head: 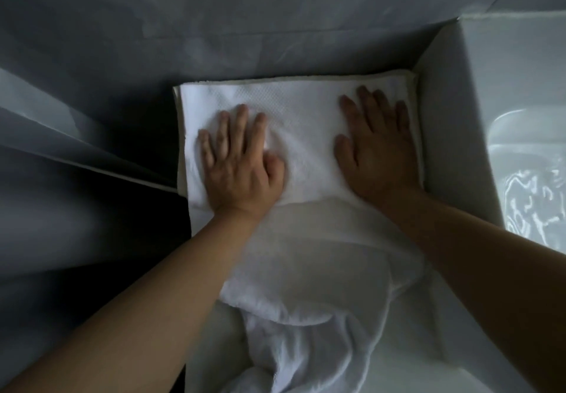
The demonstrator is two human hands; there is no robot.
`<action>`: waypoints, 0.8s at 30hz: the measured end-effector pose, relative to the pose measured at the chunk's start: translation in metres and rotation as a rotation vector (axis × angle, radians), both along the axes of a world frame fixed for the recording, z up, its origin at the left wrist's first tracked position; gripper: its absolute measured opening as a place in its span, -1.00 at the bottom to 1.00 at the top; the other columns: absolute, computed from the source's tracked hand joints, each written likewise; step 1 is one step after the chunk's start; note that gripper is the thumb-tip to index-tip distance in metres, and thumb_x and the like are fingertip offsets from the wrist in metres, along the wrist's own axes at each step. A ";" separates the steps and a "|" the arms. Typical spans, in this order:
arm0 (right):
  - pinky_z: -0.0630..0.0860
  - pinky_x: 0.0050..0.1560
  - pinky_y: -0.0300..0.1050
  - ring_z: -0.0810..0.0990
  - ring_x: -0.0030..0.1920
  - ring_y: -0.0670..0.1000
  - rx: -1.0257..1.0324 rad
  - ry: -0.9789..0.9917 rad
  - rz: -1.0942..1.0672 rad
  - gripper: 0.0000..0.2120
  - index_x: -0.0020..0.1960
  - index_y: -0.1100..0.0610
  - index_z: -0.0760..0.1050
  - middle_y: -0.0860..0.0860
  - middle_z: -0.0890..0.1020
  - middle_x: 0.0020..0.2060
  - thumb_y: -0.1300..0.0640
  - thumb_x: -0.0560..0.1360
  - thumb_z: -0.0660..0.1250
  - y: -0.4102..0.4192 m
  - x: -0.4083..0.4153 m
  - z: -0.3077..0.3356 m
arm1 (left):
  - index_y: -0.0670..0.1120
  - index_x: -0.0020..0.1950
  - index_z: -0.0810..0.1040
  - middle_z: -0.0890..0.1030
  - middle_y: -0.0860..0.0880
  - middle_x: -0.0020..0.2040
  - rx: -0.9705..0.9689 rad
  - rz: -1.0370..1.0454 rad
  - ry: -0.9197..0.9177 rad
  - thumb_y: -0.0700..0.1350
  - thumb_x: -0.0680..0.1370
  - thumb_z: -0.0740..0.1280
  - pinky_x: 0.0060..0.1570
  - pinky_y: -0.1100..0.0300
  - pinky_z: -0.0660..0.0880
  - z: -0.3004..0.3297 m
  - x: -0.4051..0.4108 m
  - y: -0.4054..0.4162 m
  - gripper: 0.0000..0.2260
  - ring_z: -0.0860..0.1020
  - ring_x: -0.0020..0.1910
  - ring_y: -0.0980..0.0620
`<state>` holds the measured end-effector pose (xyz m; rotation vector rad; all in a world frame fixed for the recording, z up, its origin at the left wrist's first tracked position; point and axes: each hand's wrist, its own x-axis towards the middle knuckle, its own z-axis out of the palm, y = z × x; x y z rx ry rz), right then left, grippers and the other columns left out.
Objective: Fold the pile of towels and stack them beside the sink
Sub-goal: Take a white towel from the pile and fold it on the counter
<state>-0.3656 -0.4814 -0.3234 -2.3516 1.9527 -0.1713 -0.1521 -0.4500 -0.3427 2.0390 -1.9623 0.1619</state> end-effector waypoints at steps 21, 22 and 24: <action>-0.15 0.52 0.16 0.00 0.55 0.20 -0.037 0.026 0.024 -0.36 0.58 0.02 0.05 0.16 0.06 0.56 -0.14 0.53 -0.04 -0.006 0.000 -0.010 | 0.01 0.56 0.30 0.19 -0.12 0.60 0.340 -0.255 0.041 0.09 0.55 0.14 0.52 -0.24 0.03 0.002 0.001 0.139 -0.43 0.11 0.59 -0.11; -0.16 0.52 0.16 -0.01 0.55 0.20 -0.036 0.024 0.027 -0.36 0.58 0.02 0.05 0.16 0.06 0.56 -0.14 0.53 -0.04 -0.006 -0.001 -0.010 | 0.02 0.57 0.29 0.18 -0.11 0.60 0.348 -0.255 0.038 0.10 0.54 0.14 0.52 -0.24 0.02 0.003 0.000 0.138 -0.43 0.09 0.60 -0.10; -0.17 0.52 0.18 -0.02 0.55 0.20 -0.035 0.029 0.026 -0.36 0.58 0.04 0.05 0.17 0.05 0.56 -0.13 0.53 -0.04 -0.006 -0.001 -0.009 | 0.03 0.57 0.28 0.17 -0.10 0.61 0.353 -0.247 0.036 0.10 0.54 0.14 0.53 -0.22 0.01 0.003 -0.001 0.138 -0.42 0.07 0.60 -0.07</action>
